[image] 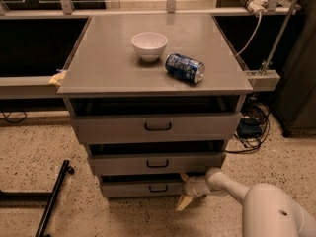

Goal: Open bottom drawer

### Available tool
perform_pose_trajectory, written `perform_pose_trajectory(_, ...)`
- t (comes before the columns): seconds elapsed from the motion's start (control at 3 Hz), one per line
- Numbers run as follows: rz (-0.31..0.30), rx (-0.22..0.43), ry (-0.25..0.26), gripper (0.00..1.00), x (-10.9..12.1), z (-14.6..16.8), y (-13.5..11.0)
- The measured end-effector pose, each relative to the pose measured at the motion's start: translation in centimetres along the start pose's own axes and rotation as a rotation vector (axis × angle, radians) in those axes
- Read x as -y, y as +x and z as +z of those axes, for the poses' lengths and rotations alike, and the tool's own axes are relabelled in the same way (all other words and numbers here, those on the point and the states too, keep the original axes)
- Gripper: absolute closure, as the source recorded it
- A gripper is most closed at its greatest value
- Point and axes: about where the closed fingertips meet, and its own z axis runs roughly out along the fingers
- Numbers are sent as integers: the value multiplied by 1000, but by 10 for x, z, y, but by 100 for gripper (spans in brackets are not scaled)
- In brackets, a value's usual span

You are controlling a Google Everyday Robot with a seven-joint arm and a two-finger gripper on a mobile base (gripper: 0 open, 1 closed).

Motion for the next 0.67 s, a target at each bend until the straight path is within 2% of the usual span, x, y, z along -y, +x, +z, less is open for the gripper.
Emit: perform_pose_trajectory(0.67,34,-28,-46,0,-10,12,8)
